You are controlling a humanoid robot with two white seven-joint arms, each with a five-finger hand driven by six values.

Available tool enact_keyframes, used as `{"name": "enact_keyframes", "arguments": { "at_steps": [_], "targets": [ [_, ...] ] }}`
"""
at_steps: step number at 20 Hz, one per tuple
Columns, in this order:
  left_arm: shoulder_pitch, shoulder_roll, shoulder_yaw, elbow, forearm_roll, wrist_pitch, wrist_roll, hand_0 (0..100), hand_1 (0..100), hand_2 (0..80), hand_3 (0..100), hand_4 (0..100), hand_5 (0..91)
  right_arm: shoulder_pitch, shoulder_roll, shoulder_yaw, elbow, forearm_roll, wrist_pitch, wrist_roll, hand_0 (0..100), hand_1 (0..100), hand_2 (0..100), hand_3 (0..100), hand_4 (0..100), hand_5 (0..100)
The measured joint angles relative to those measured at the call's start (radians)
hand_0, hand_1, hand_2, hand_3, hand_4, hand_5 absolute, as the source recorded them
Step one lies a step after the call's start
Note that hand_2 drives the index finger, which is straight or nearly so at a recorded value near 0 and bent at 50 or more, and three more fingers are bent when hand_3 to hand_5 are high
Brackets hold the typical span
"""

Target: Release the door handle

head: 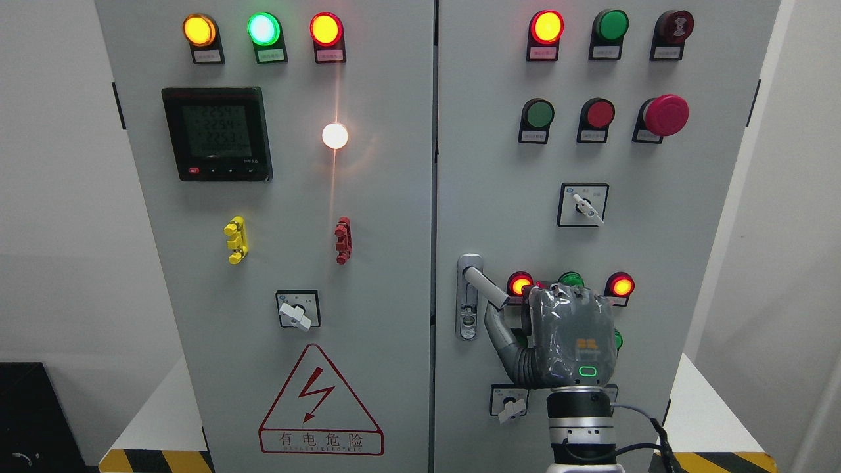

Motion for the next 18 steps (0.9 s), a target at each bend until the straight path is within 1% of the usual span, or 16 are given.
{"name": "enact_keyframes", "arguments": {
  "at_steps": [18],
  "targets": [
    [0.0, 0.0, 0.0, 0.0, 0.0, 0.0, 0.0, 12, 56, 0.0, 0, 0, 0.0, 0.001, -0.001, -0.008, -0.007, 0.0, -0.001, 0.0, 57, 29, 98, 100, 99, 100]
  ]
}}
